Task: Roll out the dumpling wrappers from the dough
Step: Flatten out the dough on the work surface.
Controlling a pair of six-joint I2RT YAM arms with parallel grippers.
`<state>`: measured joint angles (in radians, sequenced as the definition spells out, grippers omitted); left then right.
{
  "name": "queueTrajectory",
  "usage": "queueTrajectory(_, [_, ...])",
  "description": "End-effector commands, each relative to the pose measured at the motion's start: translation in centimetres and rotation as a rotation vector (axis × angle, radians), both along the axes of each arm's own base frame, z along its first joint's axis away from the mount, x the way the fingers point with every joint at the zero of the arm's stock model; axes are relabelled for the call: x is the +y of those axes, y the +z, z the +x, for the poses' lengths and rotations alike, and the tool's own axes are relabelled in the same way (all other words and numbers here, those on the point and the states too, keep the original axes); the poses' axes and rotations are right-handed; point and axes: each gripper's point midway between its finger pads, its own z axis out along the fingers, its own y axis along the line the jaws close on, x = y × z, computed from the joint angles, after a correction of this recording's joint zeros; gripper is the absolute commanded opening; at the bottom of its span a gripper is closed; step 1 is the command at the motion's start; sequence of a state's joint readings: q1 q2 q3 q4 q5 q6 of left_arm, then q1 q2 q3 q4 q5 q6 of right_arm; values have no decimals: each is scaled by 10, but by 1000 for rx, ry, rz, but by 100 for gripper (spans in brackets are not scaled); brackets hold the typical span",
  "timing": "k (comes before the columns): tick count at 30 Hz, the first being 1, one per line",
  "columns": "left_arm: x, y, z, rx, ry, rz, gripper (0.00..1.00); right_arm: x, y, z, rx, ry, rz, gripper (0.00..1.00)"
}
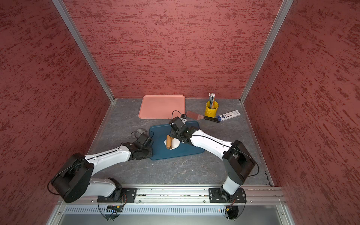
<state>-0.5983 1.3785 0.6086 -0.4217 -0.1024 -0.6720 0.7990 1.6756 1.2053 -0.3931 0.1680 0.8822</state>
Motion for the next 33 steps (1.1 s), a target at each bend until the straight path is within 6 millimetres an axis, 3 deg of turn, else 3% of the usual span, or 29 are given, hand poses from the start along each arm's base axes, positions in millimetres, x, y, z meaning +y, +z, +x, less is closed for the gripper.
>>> queueTrajectory(1, [-5,-9,1,-11,-11,-1,0,9,-66,-30,118,80,-136,0])
queueTrajectory(2, [-4,-9,1,-10,-5,1,0,17,-71,-32,136,85,-99,0])
queueTrajectory(4, [-2,-9,1,-11,5,11,0,10,-76,-30,161,51,-79,0])
queueTrajectory(6, [1,-9,-1,-10,9,22,0,-20,-76,-22,160,-5,-121,0])
queueTrajectory(9, [6,-9,-2,-10,12,39,0,-66,-61,-13,86,-39,-272,0])
queueTrajectory(11, [6,-9,-2,-12,11,38,0,-79,-55,-12,69,-27,-358,0])
queueTrajectory(13, [5,-8,0,-18,6,33,0,-66,-58,-14,83,23,-340,0])
queueTrajectory(17, [3,-7,2,-23,13,29,0,14,-63,-31,71,196,-158,0])
queueTrajectory(19, [4,-6,2,-24,20,34,0,27,-69,-34,102,209,-110,0])
queueTrajectory(21, [6,-5,2,-27,22,39,0,7,-75,-27,117,159,-124,0])
queueTrajectory(25, [9,-4,0,-27,15,52,0,-68,-70,-13,99,64,-291,0])
queueTrajectory(28, [8,-5,0,-30,8,44,0,-88,-62,-11,74,92,-440,0])
queueTrajectory(30, [8,-5,0,-32,5,47,0,-64,-60,-16,58,157,-391,0])
queueTrajectory(33, [6,-3,3,-45,10,39,0,5,-58,-32,52,283,-182,0])
